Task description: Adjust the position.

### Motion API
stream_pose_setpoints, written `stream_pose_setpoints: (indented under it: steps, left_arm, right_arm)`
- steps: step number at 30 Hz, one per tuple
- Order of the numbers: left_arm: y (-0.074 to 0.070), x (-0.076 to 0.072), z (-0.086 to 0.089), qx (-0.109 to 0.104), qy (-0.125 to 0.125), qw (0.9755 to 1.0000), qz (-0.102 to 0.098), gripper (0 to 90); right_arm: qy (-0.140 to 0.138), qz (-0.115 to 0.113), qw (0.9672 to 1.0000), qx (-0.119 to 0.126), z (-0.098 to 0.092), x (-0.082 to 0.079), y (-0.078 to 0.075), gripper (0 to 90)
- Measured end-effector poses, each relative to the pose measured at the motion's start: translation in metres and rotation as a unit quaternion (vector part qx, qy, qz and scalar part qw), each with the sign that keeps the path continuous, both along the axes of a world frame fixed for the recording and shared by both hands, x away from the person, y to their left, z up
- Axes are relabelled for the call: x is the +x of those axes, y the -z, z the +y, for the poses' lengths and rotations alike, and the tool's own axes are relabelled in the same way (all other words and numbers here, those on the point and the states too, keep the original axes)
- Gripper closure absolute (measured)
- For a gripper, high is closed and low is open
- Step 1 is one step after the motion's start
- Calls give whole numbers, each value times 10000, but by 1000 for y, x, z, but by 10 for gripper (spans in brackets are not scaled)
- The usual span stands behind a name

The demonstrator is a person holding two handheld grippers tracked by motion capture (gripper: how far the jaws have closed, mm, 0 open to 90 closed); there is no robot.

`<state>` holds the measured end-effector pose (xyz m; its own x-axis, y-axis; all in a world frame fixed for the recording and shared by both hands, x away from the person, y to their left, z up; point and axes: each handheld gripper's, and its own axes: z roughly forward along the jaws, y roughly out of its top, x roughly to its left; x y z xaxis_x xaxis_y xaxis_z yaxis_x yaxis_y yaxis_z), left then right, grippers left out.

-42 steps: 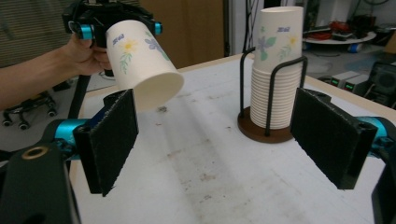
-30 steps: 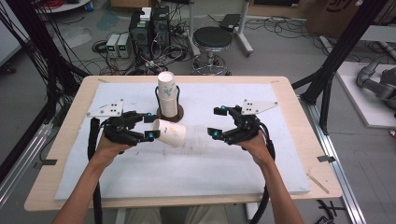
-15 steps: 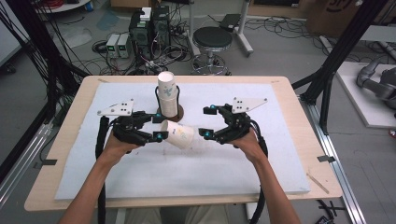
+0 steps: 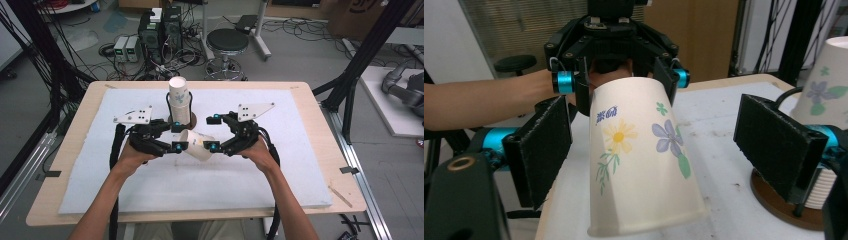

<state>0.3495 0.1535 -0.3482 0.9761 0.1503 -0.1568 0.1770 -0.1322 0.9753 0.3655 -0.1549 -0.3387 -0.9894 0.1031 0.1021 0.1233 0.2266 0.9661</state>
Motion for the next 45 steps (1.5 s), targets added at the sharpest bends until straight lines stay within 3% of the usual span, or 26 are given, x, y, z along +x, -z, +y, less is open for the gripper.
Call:
stream_pose_setpoints:
  steps: [29,45]
  left_arm:
    - [-10,-10,0,-166,137,9997,-145,375]
    - [-14,-13,7,-286,138,9993,-197,375]
  right_arm:
    - [-592,185,9975,-349,36,-5,16,159]
    - [-675,282,9966,-366,40,-4,27,192]
